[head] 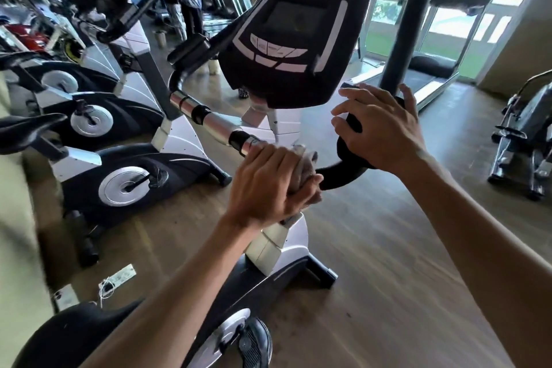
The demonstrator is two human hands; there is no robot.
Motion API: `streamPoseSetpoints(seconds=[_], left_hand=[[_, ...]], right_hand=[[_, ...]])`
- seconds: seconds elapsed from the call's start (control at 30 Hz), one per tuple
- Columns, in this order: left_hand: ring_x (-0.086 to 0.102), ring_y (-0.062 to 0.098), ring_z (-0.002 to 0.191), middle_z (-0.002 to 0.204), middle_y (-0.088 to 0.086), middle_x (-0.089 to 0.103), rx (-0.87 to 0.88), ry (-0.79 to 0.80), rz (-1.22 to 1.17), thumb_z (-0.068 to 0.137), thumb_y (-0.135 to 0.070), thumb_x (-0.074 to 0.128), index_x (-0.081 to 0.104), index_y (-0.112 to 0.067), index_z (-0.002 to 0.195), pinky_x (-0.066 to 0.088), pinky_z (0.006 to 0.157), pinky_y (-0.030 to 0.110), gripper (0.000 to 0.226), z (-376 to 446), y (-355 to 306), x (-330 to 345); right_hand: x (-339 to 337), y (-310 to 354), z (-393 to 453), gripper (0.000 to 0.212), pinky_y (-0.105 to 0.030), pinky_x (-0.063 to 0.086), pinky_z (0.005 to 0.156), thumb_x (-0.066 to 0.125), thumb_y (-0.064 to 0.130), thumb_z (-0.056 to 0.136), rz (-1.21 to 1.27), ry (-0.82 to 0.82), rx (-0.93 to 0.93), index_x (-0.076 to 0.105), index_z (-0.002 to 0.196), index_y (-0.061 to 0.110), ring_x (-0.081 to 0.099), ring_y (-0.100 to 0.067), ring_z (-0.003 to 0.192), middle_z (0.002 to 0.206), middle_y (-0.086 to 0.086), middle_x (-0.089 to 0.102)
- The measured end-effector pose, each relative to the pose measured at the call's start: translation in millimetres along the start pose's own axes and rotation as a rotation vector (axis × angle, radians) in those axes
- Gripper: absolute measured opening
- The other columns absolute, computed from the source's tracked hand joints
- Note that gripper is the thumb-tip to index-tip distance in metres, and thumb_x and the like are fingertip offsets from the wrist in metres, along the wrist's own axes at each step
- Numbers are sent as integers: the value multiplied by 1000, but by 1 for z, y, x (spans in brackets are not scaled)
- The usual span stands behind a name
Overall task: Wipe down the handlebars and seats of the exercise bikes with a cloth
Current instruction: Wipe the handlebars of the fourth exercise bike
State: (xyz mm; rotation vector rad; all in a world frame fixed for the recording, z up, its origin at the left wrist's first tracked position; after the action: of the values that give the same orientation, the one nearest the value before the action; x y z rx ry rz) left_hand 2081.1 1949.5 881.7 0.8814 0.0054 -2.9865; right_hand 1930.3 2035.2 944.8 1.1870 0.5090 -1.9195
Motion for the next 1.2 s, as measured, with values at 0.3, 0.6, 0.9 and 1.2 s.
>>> streamPoseSetpoints(seconds=[0.3,0.6,0.9,1.2], left_hand=[[68,25,97,107,5,75,265,78,-172,101,-50,47,74,-11,112,51,95,43,48,10,12,23],[65,29,95,94,5,75,33,158,-63,100,-57,40,73,-17,98,40,100,41,52,9,3,30],[66,25,88,90,-1,76,63,101,-181,97,-50,50,77,-20,99,48,89,38,40,11,43,21],[70,21,92,97,-2,77,229,125,-237,98,-51,51,77,-19,106,49,89,34,42,12,37,27]], right_hand=[[7,15,-13,51,-55,-9,124,44,61,97,-202,57,90,55,141,38,5,-9,157,168,14,20],[5,20,-15,75,-43,-1,128,22,50,97,-311,1,166,13,164,16,6,-12,158,172,3,4],[3,20,-18,78,-36,-6,127,21,55,98,-334,7,212,10,164,15,3,-11,158,172,1,3],[4,18,-19,77,-37,-4,128,23,55,97,-336,15,205,10,164,17,3,-9,157,172,3,5]])
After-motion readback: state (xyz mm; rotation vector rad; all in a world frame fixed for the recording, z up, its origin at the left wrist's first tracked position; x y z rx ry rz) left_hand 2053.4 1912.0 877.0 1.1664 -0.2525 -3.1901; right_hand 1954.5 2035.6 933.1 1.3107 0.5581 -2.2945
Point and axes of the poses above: each hand's wrist, its own z-axis towards the middle knuckle, its own x-axis out of the palm, y = z × x, the point moved 9 cm from there along z, towards the middle knuckle
